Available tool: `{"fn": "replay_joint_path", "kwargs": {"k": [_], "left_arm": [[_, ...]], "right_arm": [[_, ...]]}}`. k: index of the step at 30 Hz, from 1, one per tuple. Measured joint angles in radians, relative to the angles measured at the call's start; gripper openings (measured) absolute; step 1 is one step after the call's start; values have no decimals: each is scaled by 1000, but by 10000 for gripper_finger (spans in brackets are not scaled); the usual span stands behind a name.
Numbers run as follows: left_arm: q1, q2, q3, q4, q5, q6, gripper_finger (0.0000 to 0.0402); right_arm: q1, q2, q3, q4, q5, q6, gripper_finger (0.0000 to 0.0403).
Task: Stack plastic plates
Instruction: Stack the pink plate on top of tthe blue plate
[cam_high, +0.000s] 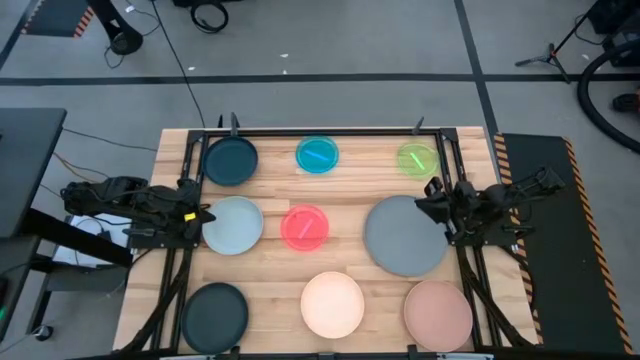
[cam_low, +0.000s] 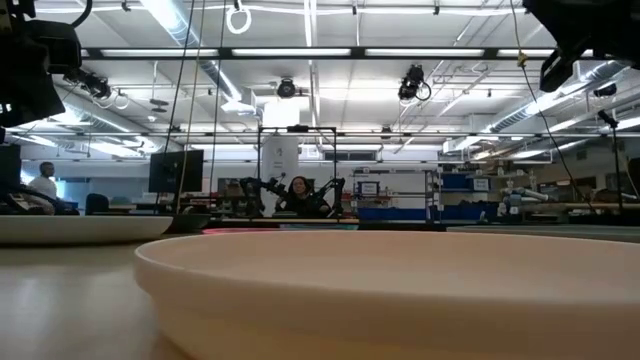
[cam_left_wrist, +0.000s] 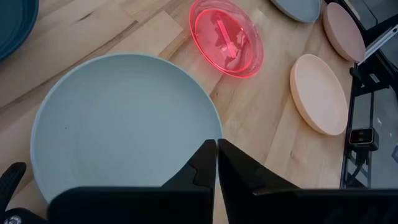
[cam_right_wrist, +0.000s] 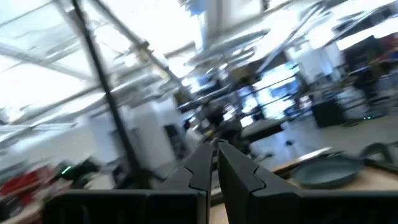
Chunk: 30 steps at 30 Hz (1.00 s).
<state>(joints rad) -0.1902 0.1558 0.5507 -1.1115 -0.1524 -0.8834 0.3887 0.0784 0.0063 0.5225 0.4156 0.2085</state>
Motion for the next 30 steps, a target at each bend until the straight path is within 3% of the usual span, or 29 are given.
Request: {"fn": "replay_joint_path", "kwargs": {"k": [3,7,12,17,23,26,30], "left_arm": [[0,0,0,0,0,0,23],[0,0,0,0,0,0,23],[0,0,0,0,0,0,23],[0,0,0,16,1,-6,23],[0,0,0,214,-38,0,23],[0,0,0,345,-72,11,23],[0,0,0,475,-71,148,23]], "right_arm": [[0,0,0,8,62,-1,34],[0,22,0,14,45,2,34],[0,159,24,37,83,32,34],[5,402,135,46,56,21,34],[10,748,324,45,35,-99,41],[10,914,417,44,-2,-189,58],[10,1114,532,31,-103,-245,96]]}}
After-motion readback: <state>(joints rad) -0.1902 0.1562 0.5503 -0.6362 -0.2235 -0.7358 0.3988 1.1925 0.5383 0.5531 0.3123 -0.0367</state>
